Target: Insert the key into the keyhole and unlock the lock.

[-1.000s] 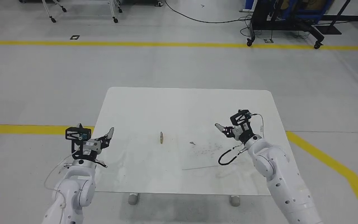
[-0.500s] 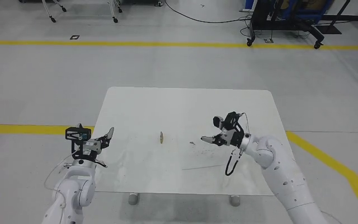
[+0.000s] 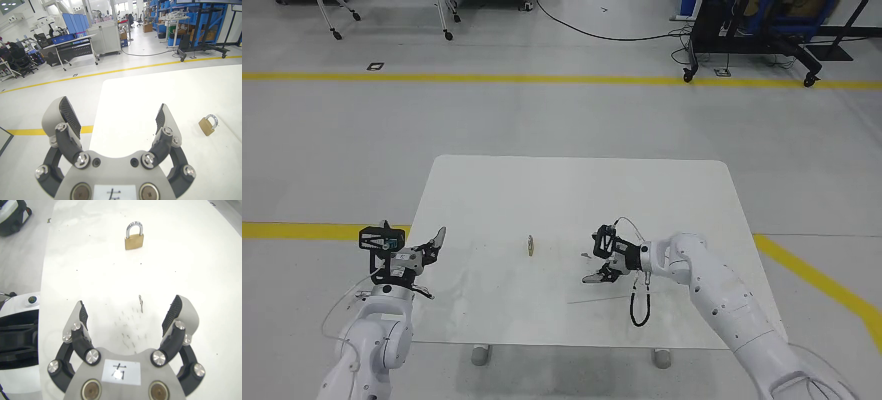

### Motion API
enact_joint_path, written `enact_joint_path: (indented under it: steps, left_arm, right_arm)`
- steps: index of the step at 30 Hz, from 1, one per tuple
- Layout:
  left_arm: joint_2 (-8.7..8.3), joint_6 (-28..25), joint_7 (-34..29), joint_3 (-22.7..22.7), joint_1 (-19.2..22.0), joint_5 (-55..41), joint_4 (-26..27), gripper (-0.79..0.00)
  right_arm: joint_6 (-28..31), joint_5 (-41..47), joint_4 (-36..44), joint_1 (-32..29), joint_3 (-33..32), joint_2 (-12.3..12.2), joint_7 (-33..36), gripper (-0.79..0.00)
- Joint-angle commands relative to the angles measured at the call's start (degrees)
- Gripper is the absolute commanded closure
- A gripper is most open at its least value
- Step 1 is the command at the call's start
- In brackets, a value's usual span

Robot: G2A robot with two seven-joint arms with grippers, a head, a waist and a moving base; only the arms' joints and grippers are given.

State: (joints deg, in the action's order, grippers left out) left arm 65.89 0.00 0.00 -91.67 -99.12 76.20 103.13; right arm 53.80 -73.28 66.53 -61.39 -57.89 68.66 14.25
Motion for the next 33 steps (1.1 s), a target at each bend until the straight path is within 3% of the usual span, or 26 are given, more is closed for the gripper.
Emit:
enact_joint_path:
  steps: [1, 3, 8, 14, 18, 27, 33]
  left_arm:
    - [0.00, 0.0, 0.0, 0.0, 0.0, 0.0, 0.0, -0.785]
    - [0.00, 0.0, 0.0, 0.0, 0.0, 0.0, 0.0, -0.785]
    - [0.00, 0.0, 0.0, 0.0, 0.0, 0.0, 0.0, -0.785]
    - [0.00, 0.0, 0.0, 0.0, 0.0, 0.0, 0.0, -0.785]
    - [0.00, 0.0, 0.0, 0.0, 0.0, 0.0, 0.0, -0.785]
    - [0.00, 0.0, 0.0, 0.0, 0.0, 0.0, 0.0, -0.785]
    - [0.00, 0.0, 0.0, 0.0, 0.0, 0.0, 0.0, -0.785]
  right_arm:
    - [-1.1, -1.1, -0.6, 0.6, 0.8, 0.2, 0.1, -0.699]
    - [-2.8, -2.0, -1.2, 1.1, 1.6, 0.4, 0.3, -0.640]
    - [-4.1, -3.7, -1.6, 2.4, 3.2, 0.7, 1.5, -0.406]
    - [-5.4, -4.1, -1.4, 3.5, 4.1, 0.9, 3.3, -0.274]
    - [-4.9, -3.8, -1.7, 4.2, 4.5, 1.0, 4.0, 0.000]
    - [-3.1, -3.2, -1.4, 5.5, 4.6, 0.8, 4.9, 0.000]
    - [-4.0, -4.0, 0.9, 4.0, 2.5, 0.0, 0.2, 0.000]
